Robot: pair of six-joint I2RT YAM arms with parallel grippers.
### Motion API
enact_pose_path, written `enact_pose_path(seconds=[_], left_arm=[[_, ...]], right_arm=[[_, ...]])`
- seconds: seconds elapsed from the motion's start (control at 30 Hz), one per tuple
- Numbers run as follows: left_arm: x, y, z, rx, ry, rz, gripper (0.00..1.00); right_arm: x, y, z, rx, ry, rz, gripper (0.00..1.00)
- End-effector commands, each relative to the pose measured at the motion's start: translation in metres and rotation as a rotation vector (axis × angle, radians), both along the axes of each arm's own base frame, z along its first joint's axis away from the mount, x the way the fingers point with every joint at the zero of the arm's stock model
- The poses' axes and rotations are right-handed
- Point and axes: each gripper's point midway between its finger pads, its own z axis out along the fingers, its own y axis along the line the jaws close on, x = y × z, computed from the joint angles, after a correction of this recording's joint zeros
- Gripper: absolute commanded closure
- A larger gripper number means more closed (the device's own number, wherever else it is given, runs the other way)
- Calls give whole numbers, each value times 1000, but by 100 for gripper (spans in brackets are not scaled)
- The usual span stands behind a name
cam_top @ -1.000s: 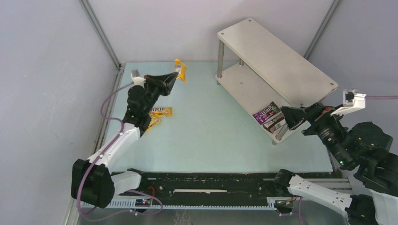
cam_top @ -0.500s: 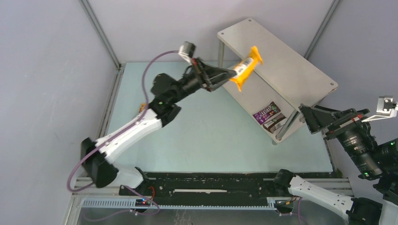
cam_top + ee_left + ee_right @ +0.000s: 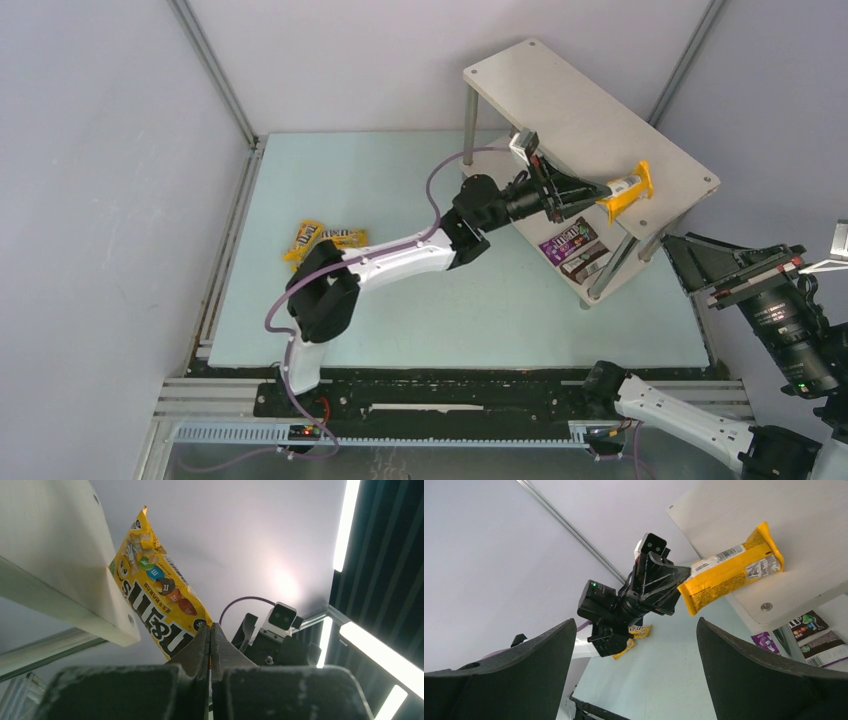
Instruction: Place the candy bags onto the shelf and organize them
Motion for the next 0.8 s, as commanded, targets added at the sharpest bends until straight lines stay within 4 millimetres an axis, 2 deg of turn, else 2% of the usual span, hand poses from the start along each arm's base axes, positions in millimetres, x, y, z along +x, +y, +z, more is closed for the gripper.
enact_pose_path(seconds=[0.0,0.13,0.37,0.6,0.77], left_arm=[[8,7,53,-166,-4,63,100],[21,-12,35,-162,56,71,100],[16,-32,13,-140,113,67,100],[7,-39,1,-105,123,47,100],[10,-38,-9,-82,129,57,100]], right_arm=[[-1,-1,1,8,6,-1,1],[0,-1,-1,-4,11,-7,1],[-3,-10,-3,1,8,-25,2],[-2,-12,-6,0,13,-30,2],[-3,-13,-9,6,17,-28,2]])
